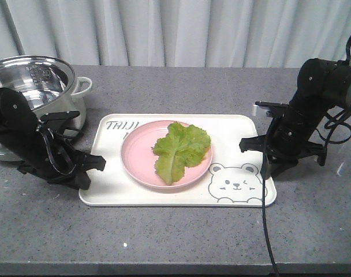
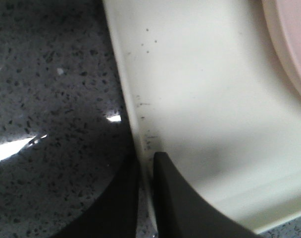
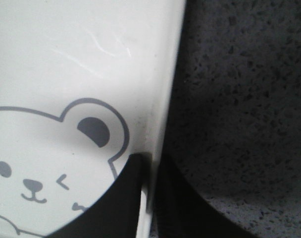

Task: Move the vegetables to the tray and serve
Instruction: 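Lift the tray off the counter with both grippers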

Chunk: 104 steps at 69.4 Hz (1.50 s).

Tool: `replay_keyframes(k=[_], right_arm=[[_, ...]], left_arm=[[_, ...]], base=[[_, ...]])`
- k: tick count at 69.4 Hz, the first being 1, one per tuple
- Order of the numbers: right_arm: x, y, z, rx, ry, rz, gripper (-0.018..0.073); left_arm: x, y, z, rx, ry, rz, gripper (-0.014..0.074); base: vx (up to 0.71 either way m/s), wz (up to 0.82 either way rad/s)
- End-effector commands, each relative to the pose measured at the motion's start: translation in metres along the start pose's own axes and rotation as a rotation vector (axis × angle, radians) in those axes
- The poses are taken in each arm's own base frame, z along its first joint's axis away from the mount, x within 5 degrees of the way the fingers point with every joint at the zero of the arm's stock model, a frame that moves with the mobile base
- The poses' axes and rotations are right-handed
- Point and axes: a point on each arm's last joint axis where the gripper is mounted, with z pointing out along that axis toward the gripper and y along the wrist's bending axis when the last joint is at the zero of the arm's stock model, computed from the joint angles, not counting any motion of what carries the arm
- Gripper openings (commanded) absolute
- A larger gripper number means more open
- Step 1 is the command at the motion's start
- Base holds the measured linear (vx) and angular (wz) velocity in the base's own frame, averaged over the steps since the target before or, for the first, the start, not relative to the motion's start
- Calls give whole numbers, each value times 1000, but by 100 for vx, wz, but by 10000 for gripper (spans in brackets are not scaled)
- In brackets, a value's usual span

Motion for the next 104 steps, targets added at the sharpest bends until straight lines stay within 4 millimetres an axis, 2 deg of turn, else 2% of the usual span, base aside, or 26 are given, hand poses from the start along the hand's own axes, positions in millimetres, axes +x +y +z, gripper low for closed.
replay_keyframes(k=[1, 14, 45, 69, 89, 104], right_arm=[[1, 12, -20, -54, -67, -32, -10], [3, 15, -36, -50, -141, -43, -6], [11, 18, -53, -53, -164, -58, -6], [26, 25, -91, -53, -272, -91, -6], [48, 33, -130, -53, -386, -119, -6], [59, 36, -144, -56, -414, -128, -6]], left_arm=[[-3, -15, -17, 71, -63, 10, -7], [-3, -19, -26, 87, -100, 5, -7], [2, -27, -56, 106, -181, 26, -7], [9, -36, -86, 140, -268, 36, -7], [18, -42, -111, 155, -338, 57, -7], [23, -45, -121, 168, -361, 62, -7]], base=[[0, 0], [0, 0], [0, 0], [0, 0], [0, 0], [0, 0]])
